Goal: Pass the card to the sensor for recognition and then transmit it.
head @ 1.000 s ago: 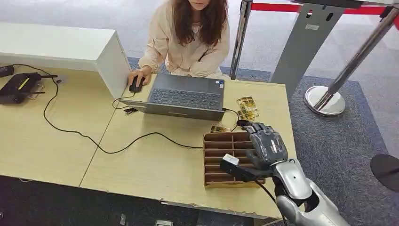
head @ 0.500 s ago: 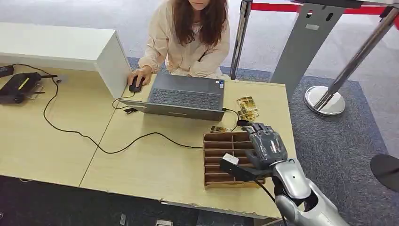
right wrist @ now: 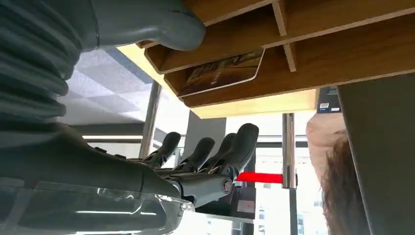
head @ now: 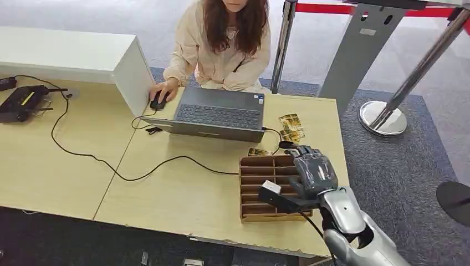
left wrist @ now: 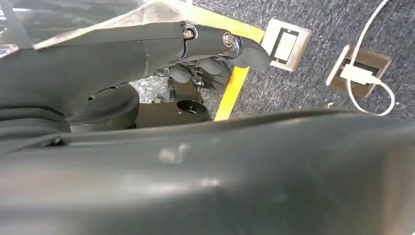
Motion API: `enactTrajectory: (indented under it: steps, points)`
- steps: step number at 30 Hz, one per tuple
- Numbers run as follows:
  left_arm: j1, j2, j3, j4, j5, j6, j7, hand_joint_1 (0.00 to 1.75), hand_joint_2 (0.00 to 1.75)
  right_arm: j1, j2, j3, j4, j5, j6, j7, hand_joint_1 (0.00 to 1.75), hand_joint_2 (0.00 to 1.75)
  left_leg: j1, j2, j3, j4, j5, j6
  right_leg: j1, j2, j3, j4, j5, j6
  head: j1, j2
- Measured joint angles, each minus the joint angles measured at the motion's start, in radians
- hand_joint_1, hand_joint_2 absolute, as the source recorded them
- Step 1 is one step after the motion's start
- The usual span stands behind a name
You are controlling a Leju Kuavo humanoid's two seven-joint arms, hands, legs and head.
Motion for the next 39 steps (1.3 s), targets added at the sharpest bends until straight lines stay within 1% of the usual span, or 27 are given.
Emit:
enactTrajectory:
  steps: [9,33,39]
  points:
    - [0.000,0.000,0.000,0.000,0.003,-0.003,-0.006,0.00,0.00,0.000,0.001,-0.001,0.002,-0.002,-0.008,0.015,0.61,1.75,0.000,0.000,0.000,0.000,0.000,0.000,0.000,0.000,0.000,0.000,0.000,0.000,0.000,0.000]
    - [0.000,-0.002,0.000,0.000,0.007,-0.012,-0.007,0.00,0.00,0.001,0.002,-0.001,0.021,0.005,-0.016,0.030,0.61,1.75,0.000,0.000,0.000,0.000,0.000,0.000,0.000,0.000,0.000,0.000,0.000,0.000,0.000,0.000]
    - [0.000,-0.002,0.000,0.000,0.009,-0.013,-0.010,0.00,0.00,0.003,0.008,-0.001,0.029,0.006,-0.016,0.032,0.65,1.75,0.000,0.000,0.000,0.000,0.000,0.000,0.000,0.000,0.000,0.000,0.000,0.000,0.000,0.000]
